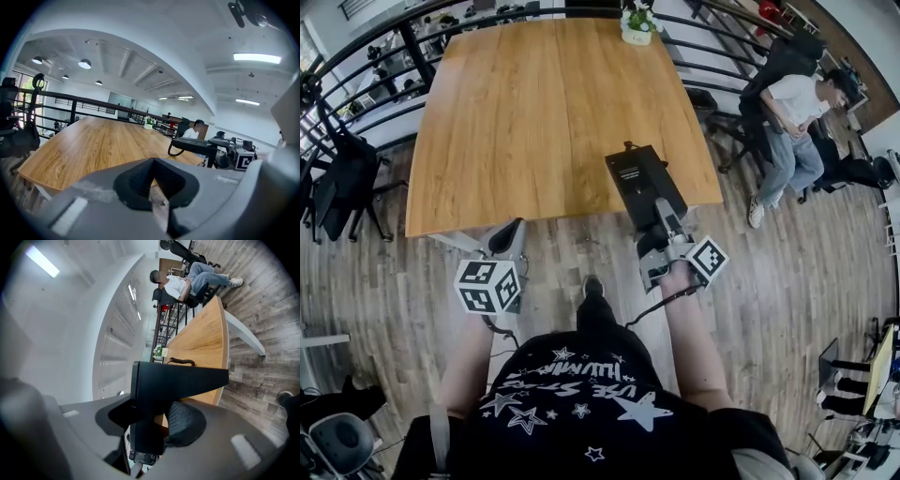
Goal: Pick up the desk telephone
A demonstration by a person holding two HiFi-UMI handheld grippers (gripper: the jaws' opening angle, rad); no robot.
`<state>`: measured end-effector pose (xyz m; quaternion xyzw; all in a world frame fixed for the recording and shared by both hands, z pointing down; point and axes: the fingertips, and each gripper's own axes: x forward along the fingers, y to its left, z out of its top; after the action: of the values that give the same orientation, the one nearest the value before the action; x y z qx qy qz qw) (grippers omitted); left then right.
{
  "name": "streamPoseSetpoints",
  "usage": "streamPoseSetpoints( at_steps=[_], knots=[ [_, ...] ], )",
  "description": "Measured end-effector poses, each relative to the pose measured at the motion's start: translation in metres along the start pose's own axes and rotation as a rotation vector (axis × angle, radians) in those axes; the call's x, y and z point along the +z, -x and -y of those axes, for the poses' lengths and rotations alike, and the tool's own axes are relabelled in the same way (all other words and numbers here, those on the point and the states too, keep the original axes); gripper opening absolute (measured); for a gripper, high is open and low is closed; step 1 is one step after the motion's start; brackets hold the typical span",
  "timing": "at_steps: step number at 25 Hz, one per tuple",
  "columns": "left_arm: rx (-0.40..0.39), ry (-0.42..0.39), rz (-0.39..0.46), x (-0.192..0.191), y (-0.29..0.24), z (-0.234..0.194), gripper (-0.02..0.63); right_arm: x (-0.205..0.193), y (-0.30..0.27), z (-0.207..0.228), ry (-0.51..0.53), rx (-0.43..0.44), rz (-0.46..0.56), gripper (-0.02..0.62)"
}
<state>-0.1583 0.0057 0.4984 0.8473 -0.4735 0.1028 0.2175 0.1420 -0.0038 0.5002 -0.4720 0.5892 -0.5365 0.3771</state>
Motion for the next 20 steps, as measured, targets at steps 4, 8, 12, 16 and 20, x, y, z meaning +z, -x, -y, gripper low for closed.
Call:
streamPoseSetpoints(
  at_steps=[4, 8, 12, 16, 20],
  knots=[
    [0.002, -0.009, -0.001, -0.009, 0.02, 0.005, 0.002, -0.012, 0.015, -0.002, -0.006, 0.005, -0.009, 0.184],
    [0.009, -0.008, 0.002, -0.019, 0.042, 0.007, 0.002, -0.026, 0.032, -0.005, 0.003, 0.015, -0.013, 0.184],
    [0.01, -0.007, 0.011, -0.024, 0.059, 0.01, 0.002, -0.038, 0.046, -0.008, 0.007, 0.023, -0.019, 0.186],
    [0.002, -0.008, 0.018, -0.028, 0.07, 0.015, 0.002, -0.048, 0.059, -0.007, 0.014, 0.023, -0.026, 0.186],
    [-0.01, -0.006, 0.016, -0.034, 0.08, 0.021, 0.002, -0.058, 0.074, -0.007, 0.016, 0.018, -0.03, 0.186]
  ],
)
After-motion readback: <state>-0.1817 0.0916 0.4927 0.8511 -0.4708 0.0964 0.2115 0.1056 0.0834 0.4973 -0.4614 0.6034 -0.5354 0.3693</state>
